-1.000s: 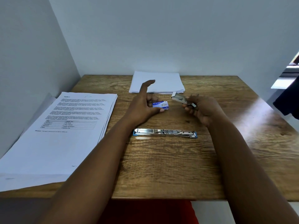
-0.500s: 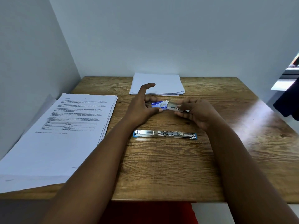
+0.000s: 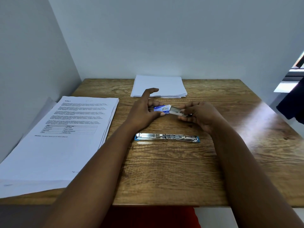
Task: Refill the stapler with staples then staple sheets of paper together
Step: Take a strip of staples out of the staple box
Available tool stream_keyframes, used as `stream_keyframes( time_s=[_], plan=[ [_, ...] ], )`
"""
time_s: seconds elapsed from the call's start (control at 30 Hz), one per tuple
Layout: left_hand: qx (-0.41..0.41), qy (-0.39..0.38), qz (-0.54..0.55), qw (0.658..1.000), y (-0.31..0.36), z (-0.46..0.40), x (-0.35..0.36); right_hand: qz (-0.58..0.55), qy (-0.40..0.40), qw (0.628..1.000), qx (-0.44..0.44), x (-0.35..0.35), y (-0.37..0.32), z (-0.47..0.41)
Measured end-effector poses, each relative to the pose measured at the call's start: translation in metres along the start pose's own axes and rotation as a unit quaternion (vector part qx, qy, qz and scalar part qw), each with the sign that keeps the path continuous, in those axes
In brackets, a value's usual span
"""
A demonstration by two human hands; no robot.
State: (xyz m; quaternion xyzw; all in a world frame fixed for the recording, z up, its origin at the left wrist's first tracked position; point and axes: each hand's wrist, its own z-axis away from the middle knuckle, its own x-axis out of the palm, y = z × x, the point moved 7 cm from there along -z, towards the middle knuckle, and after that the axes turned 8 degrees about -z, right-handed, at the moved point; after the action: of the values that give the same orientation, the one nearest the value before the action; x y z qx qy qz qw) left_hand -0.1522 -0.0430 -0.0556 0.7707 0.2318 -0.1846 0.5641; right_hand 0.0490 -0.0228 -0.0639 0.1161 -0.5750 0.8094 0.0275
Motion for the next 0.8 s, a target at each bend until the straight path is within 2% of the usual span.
stream_keyframes(
  time_s=[0.47,0.57,0.8],
  plan=[
    [0.032,-0.032,-0.017,0.999,0.009,0.002,0.008,0.033,-0.012,0.999,-0.016,0.008,0.007,-0.005],
    [0.033,-0.028,-0.010,0.999,0.009,0.002,0.007,0.002,-0.015,1.000,-0.019,0.014,0.008,-0.004],
    [0.034,-0.020,-0.027,0.999,0.011,0.001,0.006,-0.081,-0.025,0.996,0.036,0.011,0.006,-0.002]
  ],
)
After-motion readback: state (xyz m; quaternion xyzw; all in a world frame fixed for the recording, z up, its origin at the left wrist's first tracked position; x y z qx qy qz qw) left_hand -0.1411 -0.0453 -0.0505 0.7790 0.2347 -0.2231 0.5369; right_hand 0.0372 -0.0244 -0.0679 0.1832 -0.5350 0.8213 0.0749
